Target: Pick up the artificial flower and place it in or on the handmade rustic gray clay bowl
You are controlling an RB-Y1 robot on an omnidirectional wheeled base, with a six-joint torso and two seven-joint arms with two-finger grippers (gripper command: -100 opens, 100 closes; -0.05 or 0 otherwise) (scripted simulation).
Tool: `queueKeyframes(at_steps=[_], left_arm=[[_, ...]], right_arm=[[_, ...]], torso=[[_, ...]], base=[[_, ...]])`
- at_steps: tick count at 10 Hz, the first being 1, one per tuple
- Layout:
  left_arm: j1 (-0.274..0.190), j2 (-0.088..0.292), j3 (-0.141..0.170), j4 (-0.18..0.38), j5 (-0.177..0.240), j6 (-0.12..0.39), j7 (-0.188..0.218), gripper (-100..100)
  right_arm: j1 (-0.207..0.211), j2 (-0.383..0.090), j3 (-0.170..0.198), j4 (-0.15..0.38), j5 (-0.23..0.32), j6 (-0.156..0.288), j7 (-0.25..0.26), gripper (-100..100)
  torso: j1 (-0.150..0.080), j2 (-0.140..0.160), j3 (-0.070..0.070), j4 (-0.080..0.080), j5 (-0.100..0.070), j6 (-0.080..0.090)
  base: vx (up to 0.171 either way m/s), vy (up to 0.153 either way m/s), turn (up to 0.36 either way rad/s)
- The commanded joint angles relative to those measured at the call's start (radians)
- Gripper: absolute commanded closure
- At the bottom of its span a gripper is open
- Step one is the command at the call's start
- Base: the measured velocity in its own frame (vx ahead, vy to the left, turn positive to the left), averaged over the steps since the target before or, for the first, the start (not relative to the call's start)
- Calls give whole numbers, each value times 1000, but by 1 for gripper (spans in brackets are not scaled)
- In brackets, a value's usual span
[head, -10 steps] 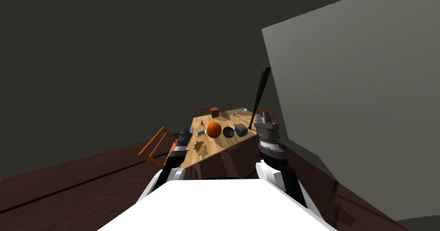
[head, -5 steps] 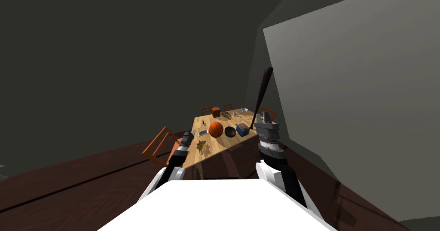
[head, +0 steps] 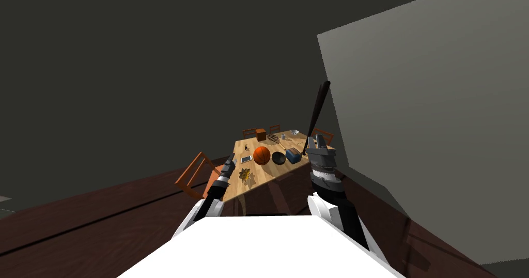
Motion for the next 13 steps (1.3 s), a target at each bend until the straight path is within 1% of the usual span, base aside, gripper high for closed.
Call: queueKeyframes(at_steps=[1, 2, 3, 4, 5, 6, 8, 9, 10, 11, 12, 13], left_arm=[[-30, 7, -6, 50, -4, 7, 3, -100], [-30, 7, -6, 67, -4, 7, 3, -100], [-53, 12, -13, 94, -7, 13, 5, -100], [-53, 12, -13, 113, -7, 13, 5, -100], [-78, 17, -21, 143, -8, 20, 7, -100], [-78, 17, -21, 160, -8, 20, 7, -100], [-130, 26, -40, 243, -8, 36, 10, -100], [-130, 26, -40, 257, -8, 36, 10, -100], [-157, 29, -51, 289, -7, 45, 11, -100], [-157, 29, -51, 306, -7, 45, 11, -100], [-186, 32, -64, 338, -4, 54, 11, -100], [-186, 32, -64, 355, -4, 54, 11, -100]], right_arm=[[0, 0, 0, 0, 0, 0, 0, 0], [0, 0, 0, 0, 0, 0, 0, 0], [0, 0, 0, 0, 0, 0, 0, 0], [0, 0, 0, 0, 0, 0, 0, 0], [0, 0, 0, 0, 0, 0, 0, 0], [0, 0, 0, 0, 0, 0, 0, 0], [0, 0, 0, 0, 0, 0, 0, 0], [0, 0, 0, 0, 0, 0, 0, 0], [0, 0, 0, 0, 0, 0, 0, 0], [0, 0, 0, 0, 0, 0, 0, 0], [0, 0, 0, 0, 0, 0, 0, 0], [0, 0, 0, 0, 0, 0, 0, 0]], torso=[[0, 0, 0, 0, 0, 0], [0, 0, 0, 0, 0, 0], [-2, 0, 0, 0, 0, 0], [-1, 0, 0, 0, 0, 0], [-2, 0, 0, 0, 0, 0], [-1, 0, 0, 0, 0, 0], [-1, 0, 0, 0, 0, 0], [0, 1, 0, 0, 0, 0], [0, 0, 0, 0, 0, 0], [0, 0, 0, 0, 0, 0], [-1, 0, 0, 0, 0, 0], [-2, 0, 0, 0, 0, 0]], base=[[-16, 54, 2], [-13, 39, -3], [-13, 45, -3], [-12, 41, -5], [-12, 47, -7], [-15, 39, -10], [-25, 58, -19], [-21, 64, -15], [-20, 59, -15], [-15, 43, -16], [-17, 40, -23], [-11, 37, -18]])
